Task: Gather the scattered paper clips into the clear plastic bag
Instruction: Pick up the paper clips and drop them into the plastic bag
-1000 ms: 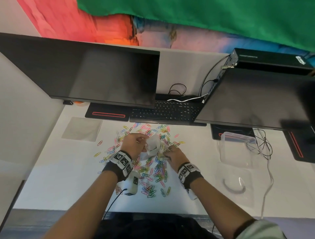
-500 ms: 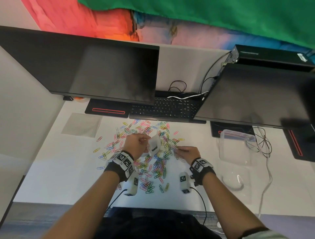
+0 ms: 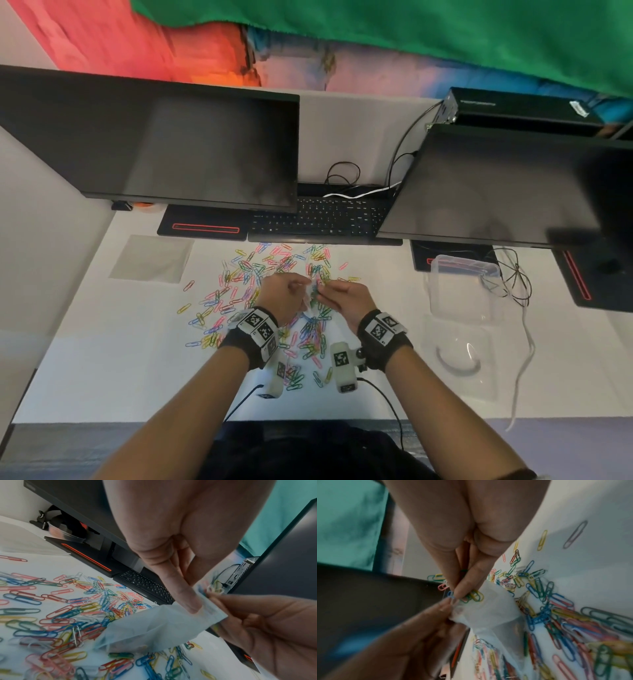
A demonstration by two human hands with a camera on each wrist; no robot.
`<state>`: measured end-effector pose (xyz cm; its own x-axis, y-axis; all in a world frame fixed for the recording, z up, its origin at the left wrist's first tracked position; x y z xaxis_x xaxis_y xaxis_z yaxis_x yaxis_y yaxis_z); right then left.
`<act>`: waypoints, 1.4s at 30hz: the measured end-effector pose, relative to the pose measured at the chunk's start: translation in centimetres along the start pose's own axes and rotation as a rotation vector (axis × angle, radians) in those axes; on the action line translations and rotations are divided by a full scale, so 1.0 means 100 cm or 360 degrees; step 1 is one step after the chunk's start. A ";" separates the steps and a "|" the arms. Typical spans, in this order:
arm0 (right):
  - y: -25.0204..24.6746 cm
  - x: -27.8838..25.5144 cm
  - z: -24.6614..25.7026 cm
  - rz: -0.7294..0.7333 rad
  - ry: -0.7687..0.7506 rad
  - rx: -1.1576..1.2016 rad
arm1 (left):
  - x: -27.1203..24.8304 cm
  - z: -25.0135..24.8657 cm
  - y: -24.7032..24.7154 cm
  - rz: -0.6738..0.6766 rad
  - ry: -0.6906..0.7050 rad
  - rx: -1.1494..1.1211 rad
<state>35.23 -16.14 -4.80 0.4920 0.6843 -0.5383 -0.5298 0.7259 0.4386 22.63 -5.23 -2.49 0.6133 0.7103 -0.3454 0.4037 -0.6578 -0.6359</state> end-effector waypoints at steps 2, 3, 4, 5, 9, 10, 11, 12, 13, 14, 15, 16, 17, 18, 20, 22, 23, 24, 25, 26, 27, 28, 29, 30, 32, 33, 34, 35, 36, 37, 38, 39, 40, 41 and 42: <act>0.004 0.001 -0.005 -0.0121 -0.0054 -0.0178 | 0.000 -0.001 0.000 -0.0005 -0.0012 -0.0024; 0.007 0.000 -0.005 -0.0145 -0.0090 -0.0340 | 0.000 -0.002 0.000 -0.0007 -0.0016 -0.0026; 0.010 0.000 -0.005 -0.0126 -0.0106 -0.0569 | 0.000 -0.002 -0.001 -0.0006 -0.0015 -0.0025; 0.014 -0.001 -0.002 -0.0070 -0.0121 -0.0764 | 0.000 -0.002 -0.001 -0.0001 -0.0002 -0.0016; 0.025 -0.001 0.007 0.0000 0.0009 -0.1133 | -0.001 -0.004 0.000 0.0047 0.0066 0.0042; 0.028 0.000 0.009 0.0007 0.0030 -0.1180 | -0.002 -0.004 0.000 0.0047 0.0074 0.0047; 0.031 -0.001 0.011 0.0015 0.0037 -0.1202 | -0.002 -0.004 0.000 0.0044 0.0076 0.0043; 0.034 -0.003 0.012 0.0026 0.0037 -0.1204 | -0.002 -0.003 0.000 0.0044 0.0071 0.0034; 0.034 -0.004 0.012 0.0027 0.0023 -0.1232 | -0.002 -0.002 -0.001 0.0045 0.0065 0.0022; 0.035 -0.006 0.013 0.0017 -0.0026 -0.1258 | -0.002 -0.001 -0.002 0.0044 0.0064 0.0017; 0.033 -0.005 0.011 -0.0007 -0.0098 -0.1297 | -0.001 0.000 -0.003 0.0035 0.0072 0.0022; 0.033 -0.005 0.010 -0.0020 -0.0194 -0.1344 | -0.001 0.001 -0.004 0.0026 0.0085 0.0037; 0.032 -0.004 0.008 -0.0030 -0.0290 -0.1418 | -0.001 0.003 -0.004 0.0017 0.0100 0.0050; 0.031 -0.004 0.006 -0.0032 -0.0352 -0.1478 | -0.001 0.003 -0.005 0.0012 0.0111 0.0060; 0.034 -0.003 0.003 -0.0022 -0.0401 -0.1533 | 0.000 0.005 -0.005 0.0002 0.0114 0.0057; 0.036 -0.002 0.001 -0.0012 -0.0421 -0.1582 | 0.000 0.007 -0.005 -0.0005 0.0111 0.0035; 0.036 -0.001 0.000 -0.0015 -0.0438 -0.1605 | 0.000 0.007 -0.005 -0.0007 0.0111 0.0023; 0.037 -0.001 -0.001 0.0004 -0.0449 -0.1635 | 0.000 0.008 -0.005 -0.0009 0.0110 0.0017; 0.038 -0.001 -0.002 0.0040 -0.0467 -0.1657 | 0.000 0.009 -0.006 -0.0012 0.0104 0.0016; 0.039 -0.002 -0.002 0.0086 -0.0488 -0.1674 | -0.001 0.010 -0.006 -0.0012 0.0094 0.0015; 0.041 -0.003 -0.003 0.0137 -0.0513 -0.1689 | -0.001 0.011 -0.007 -0.0014 0.0084 0.0011; 0.042 -0.004 -0.002 0.0183 -0.0551 -0.1711 | -0.001 0.013 -0.008 -0.0021 0.0081 0.0005; 0.043 -0.004 -0.001 0.0214 -0.0597 -0.1743 | -0.001 0.013 -0.008 -0.0026 0.0080 0.0001; 0.043 -0.004 0.000 0.0234 -0.0630 -0.1789 | -0.001 0.014 -0.009 -0.0030 0.0078 -0.0004; 0.043 -0.004 0.000 0.0306 -0.0675 -0.1936 | -0.002 0.014 -0.010 -0.0033 0.0069 -0.0006; 0.042 -0.004 -0.001 0.0376 -0.0667 -0.2001 | -0.003 0.014 -0.011 -0.0032 0.0064 -0.0009; 0.042 -0.004 -0.001 0.0442 -0.0648 -0.2033 | -0.003 0.014 -0.012 -0.0030 0.0056 -0.0012; 0.040 -0.004 0.000 0.0496 -0.0636 -0.2028 | -0.003 0.015 -0.012 -0.0028 0.0049 -0.0019; 0.039 -0.005 0.003 0.0520 -0.0641 -0.1993 | -0.003 0.015 -0.013 -0.0024 0.0041 -0.0029; 0.038 -0.006 0.005 0.0519 -0.0658 -0.1935 | -0.004 0.015 -0.013 -0.0023 0.0036 -0.0042; 0.035 -0.006 0.007 0.0497 -0.0666 -0.1857 | -0.004 0.015 -0.014 -0.0023 0.0034 -0.0050; 0.033 -0.007 0.010 0.0479 -0.0669 -0.1733 | -0.004 0.015 -0.014 -0.0025 0.0038 -0.0049; 0.029 -0.007 0.012 0.0456 -0.0647 -0.1582 | -0.005 0.014 -0.015 -0.0029 0.0041 -0.0042; 0.026 -0.009 0.015 0.0433 -0.0630 -0.1412 | -0.006 0.014 -0.016 -0.0029 0.0036 -0.0039; 0.021 -0.010 0.019 0.0368 -0.0616 -0.1280 | -0.006 0.014 -0.017 -0.0029 0.0020 -0.0047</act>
<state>34.93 -15.21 -1.98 0.4339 0.8870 -0.1578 -0.8931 0.4004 -0.2050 20.66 -4.21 -2.16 0.6140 0.7192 -0.3252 0.4349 -0.6520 -0.6211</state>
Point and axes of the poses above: each hand's wrist, its own x-axis towards the middle knuckle, its own y-axis out of the palm, z = x × y, the point moved 1 cm from there along x, towards the middle knuckle, and after that the axes turned 11 degrees about x, right-handed, at the moved point
